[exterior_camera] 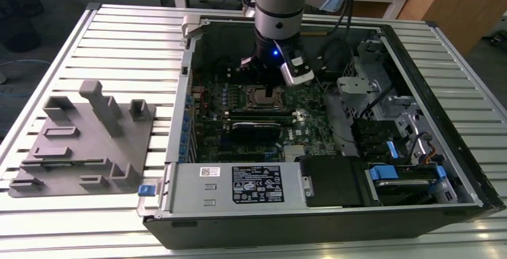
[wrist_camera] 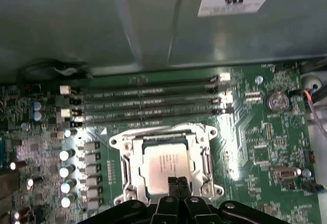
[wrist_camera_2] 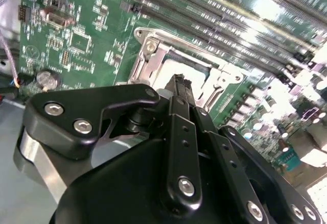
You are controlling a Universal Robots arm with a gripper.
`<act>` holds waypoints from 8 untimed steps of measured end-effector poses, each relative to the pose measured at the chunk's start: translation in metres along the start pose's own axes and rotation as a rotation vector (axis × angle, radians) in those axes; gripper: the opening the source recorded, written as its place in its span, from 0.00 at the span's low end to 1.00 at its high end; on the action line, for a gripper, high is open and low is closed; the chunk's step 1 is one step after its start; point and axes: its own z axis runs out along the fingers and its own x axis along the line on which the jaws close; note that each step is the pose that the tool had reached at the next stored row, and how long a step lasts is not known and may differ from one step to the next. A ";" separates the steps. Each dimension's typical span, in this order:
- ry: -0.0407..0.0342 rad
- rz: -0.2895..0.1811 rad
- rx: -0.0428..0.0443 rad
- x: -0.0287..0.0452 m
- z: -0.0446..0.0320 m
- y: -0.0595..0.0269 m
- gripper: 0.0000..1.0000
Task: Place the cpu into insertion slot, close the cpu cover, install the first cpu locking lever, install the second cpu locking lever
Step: 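Install the second cpu locking lever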
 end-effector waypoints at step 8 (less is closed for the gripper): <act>-0.0026 -0.002 0.0301 0.0002 0.0003 0.0003 0.10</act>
